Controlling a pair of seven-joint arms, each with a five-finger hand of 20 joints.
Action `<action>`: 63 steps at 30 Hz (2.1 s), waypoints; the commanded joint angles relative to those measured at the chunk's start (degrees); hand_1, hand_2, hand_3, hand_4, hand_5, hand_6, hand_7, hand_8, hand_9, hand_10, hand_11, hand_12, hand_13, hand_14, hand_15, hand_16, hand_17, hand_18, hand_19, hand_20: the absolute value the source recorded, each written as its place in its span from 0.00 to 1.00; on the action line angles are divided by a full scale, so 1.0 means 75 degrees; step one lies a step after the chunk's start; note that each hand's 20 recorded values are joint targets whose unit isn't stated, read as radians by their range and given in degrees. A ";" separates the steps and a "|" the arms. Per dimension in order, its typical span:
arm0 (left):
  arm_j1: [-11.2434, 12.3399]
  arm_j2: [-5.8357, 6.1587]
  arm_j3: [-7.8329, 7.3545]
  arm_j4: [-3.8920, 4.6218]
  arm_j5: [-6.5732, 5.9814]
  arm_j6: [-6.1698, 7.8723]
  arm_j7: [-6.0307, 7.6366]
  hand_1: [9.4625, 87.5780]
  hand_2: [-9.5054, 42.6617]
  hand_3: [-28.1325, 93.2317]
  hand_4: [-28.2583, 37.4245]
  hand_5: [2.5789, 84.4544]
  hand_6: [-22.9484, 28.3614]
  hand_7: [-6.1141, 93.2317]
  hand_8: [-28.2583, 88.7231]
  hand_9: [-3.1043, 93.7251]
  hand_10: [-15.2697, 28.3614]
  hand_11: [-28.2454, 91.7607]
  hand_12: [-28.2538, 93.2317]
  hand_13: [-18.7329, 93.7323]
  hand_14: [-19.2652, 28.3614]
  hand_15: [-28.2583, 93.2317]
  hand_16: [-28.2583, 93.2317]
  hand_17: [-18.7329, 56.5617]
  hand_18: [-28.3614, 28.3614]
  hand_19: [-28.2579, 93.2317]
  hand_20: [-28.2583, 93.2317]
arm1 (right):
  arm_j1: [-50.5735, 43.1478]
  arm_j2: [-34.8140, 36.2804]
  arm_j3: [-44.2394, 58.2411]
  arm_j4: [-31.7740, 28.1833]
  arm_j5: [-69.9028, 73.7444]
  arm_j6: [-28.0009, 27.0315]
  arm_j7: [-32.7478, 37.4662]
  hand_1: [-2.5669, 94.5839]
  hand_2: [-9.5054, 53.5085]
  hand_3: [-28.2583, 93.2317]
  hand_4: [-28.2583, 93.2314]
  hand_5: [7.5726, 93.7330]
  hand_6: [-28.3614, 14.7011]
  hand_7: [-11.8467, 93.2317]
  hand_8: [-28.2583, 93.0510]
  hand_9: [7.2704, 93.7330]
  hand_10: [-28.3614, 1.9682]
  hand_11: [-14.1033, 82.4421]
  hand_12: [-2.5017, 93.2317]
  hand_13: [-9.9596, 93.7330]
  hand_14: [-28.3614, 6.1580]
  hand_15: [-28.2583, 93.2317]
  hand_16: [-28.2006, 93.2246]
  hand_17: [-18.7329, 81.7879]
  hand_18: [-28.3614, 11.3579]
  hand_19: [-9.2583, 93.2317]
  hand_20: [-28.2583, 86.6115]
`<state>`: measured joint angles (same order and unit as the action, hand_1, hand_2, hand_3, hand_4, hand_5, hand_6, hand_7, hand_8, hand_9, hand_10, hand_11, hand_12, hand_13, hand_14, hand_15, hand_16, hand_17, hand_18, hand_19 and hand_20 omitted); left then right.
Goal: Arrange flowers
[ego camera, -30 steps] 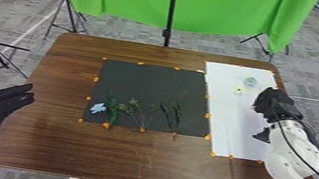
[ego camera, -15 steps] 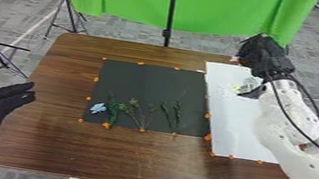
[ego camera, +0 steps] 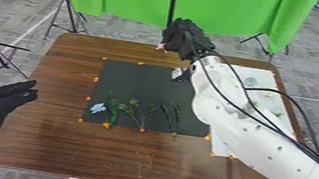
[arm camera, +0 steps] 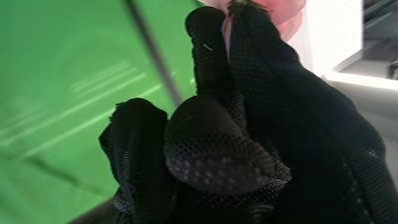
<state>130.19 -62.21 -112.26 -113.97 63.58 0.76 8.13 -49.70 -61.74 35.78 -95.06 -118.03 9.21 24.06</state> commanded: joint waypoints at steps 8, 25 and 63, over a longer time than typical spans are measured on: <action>-0.0285 0.0035 0.0330 0.0170 0.0007 -0.0034 0.0162 0.32 0.18 0.77 0.26 0.53 0.57 0.17 0.19 0.49 0.68 0.39 0.32 0.50 0.78 0.37 0.23 0.41 0.74 0.36 0.42 | 0.0185 -0.2002 -0.1014 0.1433 0.0153 -0.0495 -0.0472 0.67 0.00 0.72 0.08 0.84 0.71 0.34 0.29 0.95 0.67 0.21 0.40 0.99 0.83 0.78 0.50 0.83 0.35 1.00 0.82; -0.0578 0.0024 0.0598 0.0301 0.0069 -0.0152 0.0266 0.32 0.15 0.77 0.26 0.53 0.56 0.17 0.19 0.49 0.68 0.39 0.32 0.49 0.78 0.37 0.23 0.41 0.74 0.35 0.42 | 0.0323 -0.2575 -0.1543 0.2288 -0.0151 -0.0333 -0.0326 0.67 0.00 0.71 0.08 0.83 0.72 0.35 0.28 0.94 0.67 0.20 0.39 0.98 0.82 0.78 0.49 0.82 0.34 1.00 0.82; -0.0915 0.0091 0.0820 0.0509 0.0098 -0.0445 0.0173 0.32 0.13 0.77 0.26 0.53 0.56 0.17 0.19 0.48 0.67 0.38 0.32 0.49 0.78 0.36 0.24 0.41 0.74 0.34 0.42 | 0.0114 -0.2597 -0.1873 0.2824 -0.0624 0.0098 -0.0433 0.62 0.00 0.71 0.08 0.76 0.72 0.33 0.24 0.85 0.60 0.23 0.28 0.98 0.81 0.75 0.49 0.81 0.34 1.00 0.79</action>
<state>123.27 -61.05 -106.57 -110.64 63.98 -1.94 9.69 -49.63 -80.58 23.04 -75.77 -121.21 4.85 21.67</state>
